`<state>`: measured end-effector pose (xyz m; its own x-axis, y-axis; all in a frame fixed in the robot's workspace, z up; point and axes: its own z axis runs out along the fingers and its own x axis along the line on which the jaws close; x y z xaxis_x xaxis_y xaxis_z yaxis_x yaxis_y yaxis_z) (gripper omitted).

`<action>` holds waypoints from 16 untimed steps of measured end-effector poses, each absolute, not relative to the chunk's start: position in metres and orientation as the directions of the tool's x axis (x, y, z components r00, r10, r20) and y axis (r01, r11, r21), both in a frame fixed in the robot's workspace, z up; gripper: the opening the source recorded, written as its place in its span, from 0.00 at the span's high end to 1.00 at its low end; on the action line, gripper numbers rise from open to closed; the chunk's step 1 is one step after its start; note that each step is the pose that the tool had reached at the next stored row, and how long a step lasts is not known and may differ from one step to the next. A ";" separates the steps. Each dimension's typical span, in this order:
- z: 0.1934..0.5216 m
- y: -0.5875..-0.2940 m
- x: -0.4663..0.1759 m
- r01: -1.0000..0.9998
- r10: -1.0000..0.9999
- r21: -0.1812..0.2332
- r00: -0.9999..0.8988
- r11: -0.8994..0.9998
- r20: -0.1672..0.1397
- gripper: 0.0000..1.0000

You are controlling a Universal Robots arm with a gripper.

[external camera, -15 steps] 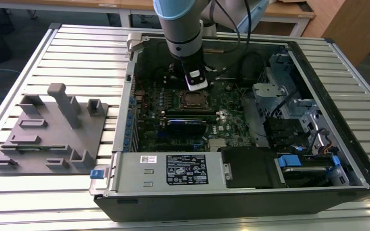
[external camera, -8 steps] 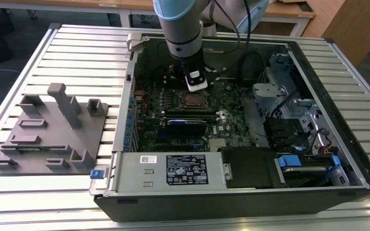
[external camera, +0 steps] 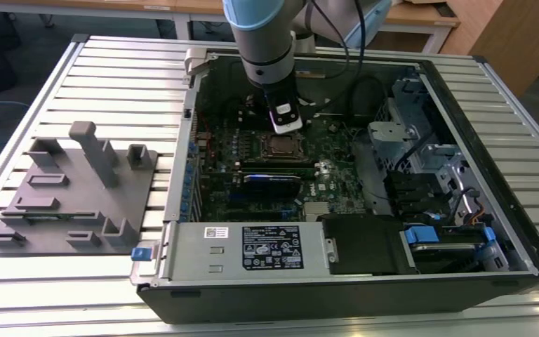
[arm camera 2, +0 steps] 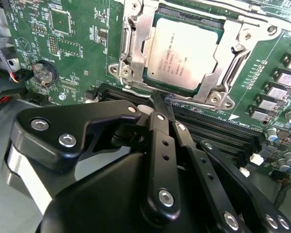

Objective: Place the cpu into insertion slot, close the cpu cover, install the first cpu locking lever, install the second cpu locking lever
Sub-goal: 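Install the first cpu locking lever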

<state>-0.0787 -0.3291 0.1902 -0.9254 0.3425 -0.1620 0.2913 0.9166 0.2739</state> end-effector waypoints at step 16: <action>0.189 -0.329 -0.079 0.293 0.344 0.268 -0.924 0.918 -0.165 0.90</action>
<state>-0.0786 -0.3290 0.1891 -0.9245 0.3437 -0.1649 0.2934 0.9177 0.2679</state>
